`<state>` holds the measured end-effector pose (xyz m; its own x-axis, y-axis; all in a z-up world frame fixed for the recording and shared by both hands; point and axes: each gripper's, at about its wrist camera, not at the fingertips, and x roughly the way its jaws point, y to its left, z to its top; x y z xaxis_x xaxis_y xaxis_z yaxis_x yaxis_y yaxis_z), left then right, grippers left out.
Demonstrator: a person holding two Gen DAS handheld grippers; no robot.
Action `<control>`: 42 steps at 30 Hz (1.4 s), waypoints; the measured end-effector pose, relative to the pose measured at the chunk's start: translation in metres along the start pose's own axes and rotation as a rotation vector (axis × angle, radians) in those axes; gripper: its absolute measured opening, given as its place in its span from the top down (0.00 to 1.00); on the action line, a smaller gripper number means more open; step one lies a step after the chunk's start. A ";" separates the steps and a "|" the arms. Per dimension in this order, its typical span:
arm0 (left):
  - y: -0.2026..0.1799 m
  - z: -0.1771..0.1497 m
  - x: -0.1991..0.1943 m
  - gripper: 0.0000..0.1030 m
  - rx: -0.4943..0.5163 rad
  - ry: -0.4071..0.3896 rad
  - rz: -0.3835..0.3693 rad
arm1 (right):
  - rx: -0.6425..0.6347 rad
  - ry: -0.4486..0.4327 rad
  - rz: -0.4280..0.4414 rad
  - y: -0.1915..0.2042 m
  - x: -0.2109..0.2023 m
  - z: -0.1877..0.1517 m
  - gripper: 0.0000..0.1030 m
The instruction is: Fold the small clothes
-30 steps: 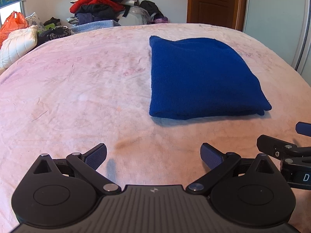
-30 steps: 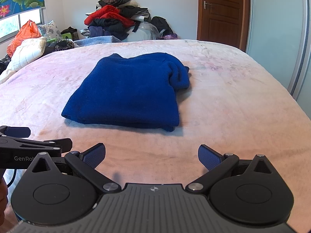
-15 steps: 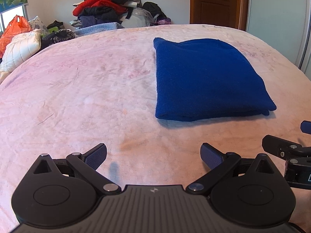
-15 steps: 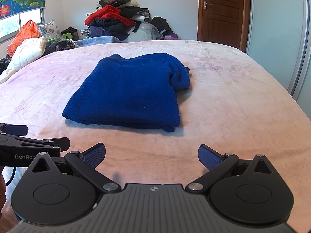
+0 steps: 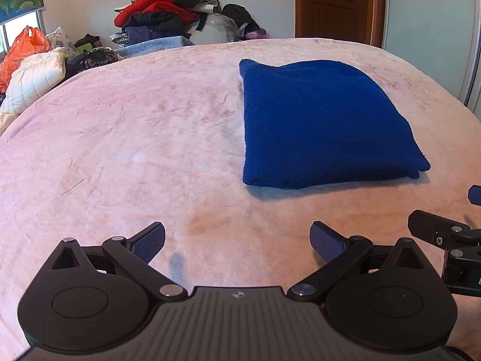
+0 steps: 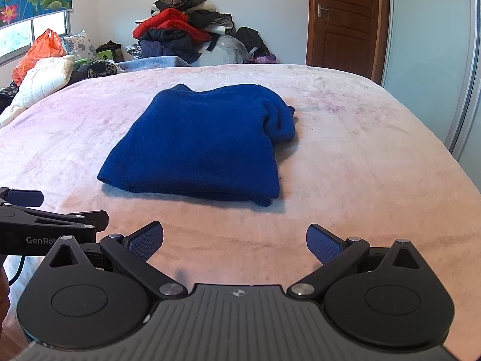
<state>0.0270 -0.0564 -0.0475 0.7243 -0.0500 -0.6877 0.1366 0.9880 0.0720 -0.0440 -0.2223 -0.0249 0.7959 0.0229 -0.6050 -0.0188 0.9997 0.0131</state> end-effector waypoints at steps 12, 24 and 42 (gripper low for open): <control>-0.001 0.000 0.000 0.00 0.005 0.002 -0.001 | 0.001 0.000 0.001 0.000 0.000 0.000 0.01; 0.000 0.000 -0.001 0.00 0.001 -0.005 -0.001 | 0.001 -0.001 0.002 0.000 0.001 -0.001 0.01; -0.001 0.000 0.005 0.00 0.004 0.020 0.002 | 0.011 0.003 0.005 -0.001 0.003 -0.003 0.01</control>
<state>0.0307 -0.0572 -0.0511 0.7110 -0.0455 -0.7017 0.1381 0.9875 0.0760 -0.0438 -0.2229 -0.0293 0.7941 0.0277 -0.6071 -0.0162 0.9996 0.0244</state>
